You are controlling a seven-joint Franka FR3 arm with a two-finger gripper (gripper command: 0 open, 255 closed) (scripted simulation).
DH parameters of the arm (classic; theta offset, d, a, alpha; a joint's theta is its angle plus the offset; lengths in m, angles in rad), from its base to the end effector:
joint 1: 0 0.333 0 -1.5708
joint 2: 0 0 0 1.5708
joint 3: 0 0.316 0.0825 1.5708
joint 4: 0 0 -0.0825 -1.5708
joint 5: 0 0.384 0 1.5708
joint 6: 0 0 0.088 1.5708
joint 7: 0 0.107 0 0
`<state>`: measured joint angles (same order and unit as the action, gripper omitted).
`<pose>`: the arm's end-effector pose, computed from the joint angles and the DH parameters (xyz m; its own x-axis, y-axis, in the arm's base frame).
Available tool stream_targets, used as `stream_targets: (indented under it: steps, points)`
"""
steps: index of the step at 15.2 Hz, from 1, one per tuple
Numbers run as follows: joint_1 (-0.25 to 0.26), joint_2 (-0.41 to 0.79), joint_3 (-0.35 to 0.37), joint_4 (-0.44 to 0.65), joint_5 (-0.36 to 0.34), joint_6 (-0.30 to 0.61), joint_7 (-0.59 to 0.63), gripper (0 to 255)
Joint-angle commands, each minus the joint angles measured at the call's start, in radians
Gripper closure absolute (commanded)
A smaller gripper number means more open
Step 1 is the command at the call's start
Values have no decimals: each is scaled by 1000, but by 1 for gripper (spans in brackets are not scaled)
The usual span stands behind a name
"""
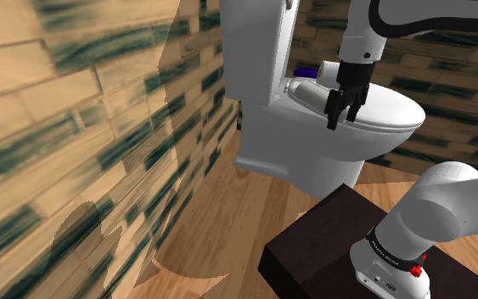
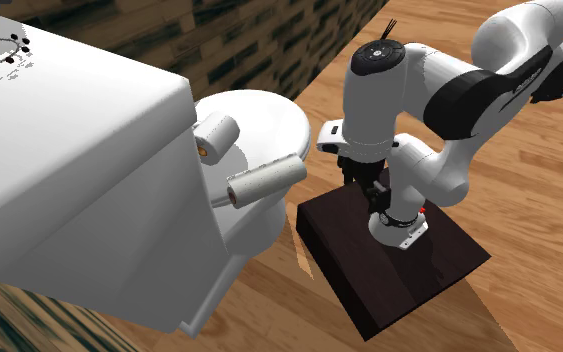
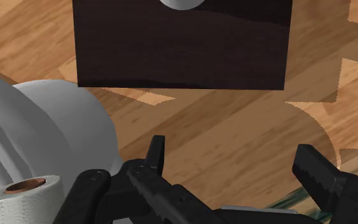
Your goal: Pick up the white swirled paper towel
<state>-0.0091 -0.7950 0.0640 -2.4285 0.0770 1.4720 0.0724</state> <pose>0.2896 0.0292 0.5511 0.9858 -0.0369 -0.1635 -0.0406 -0.9990 -0.0194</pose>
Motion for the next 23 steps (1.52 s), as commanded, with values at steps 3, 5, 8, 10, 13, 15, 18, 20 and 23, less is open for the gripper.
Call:
stream_targets:
  steps: [3, 5, 8, 10, 13, 15, 18, 20, 23]
  points:
    - [-10, 26, -34, 6, -34, 50, -53, 0]
    - [-19, 56, -67, 17, -63, 101, -105, 0]
    - [-31, 108, -116, 42, -99, 177, -182, 0]
    - [-36, 147, -149, 64, -116, 227, -232, 0]
    - [-40, 211, -197, 107, -133, 298, -306, 0]
    - [-40, 256, -229, 141, -137, 342, -356, 0]
    - [-37, 329, -275, 201, -133, 403, -432, 0]
    - [-36, 347, -287, 203, -130, 431, -452, 0]
    - [-37, 349, -290, 164, -131, 471, -453, 0]
